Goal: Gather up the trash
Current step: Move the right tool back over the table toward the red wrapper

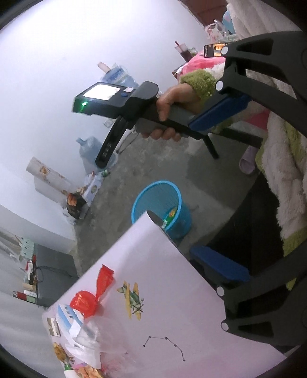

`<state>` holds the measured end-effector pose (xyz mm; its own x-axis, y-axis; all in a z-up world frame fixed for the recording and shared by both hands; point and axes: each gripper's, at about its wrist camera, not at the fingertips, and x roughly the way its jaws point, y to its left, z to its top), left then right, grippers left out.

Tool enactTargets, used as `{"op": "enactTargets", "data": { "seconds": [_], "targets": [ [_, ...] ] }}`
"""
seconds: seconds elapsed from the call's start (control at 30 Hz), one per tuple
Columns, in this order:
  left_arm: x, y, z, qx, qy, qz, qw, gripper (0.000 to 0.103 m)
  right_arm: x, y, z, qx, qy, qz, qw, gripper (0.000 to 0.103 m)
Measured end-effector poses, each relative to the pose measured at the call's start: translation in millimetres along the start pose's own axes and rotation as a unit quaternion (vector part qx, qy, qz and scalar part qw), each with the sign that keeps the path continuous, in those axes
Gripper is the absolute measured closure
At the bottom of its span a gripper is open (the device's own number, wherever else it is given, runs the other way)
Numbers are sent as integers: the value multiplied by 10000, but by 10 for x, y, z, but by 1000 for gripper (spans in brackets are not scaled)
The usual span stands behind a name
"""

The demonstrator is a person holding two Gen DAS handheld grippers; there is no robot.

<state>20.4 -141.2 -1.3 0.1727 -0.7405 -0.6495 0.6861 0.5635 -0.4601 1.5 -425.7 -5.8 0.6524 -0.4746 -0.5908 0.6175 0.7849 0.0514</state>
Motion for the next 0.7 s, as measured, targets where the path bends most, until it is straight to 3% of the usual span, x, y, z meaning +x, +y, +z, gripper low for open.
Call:
{"op": "enactTargets", "data": {
  "seconds": [0.2,0.3,0.37,0.5,0.7],
  "targets": [
    [-13,-78,14,189,-9,-222,9996,9,-325,425,87,-898,-174,-239,9955,7],
    [-153,27,27,-17,-320,-276,9991,9,-465,625,123,-1274,-317,-198,9912,7],
    [-252,105,33,-149,-531,-235,9982,9,-550,737,143,-1420,-373,25,9892,7],
    [-450,294,82,-437,-931,-76,9947,9,-742,829,176,-1316,-406,1020,9852,7],
    [-977,547,78,-484,-1639,646,9832,9,-903,1104,184,-1279,-496,1588,9777,7]
  ]
}}
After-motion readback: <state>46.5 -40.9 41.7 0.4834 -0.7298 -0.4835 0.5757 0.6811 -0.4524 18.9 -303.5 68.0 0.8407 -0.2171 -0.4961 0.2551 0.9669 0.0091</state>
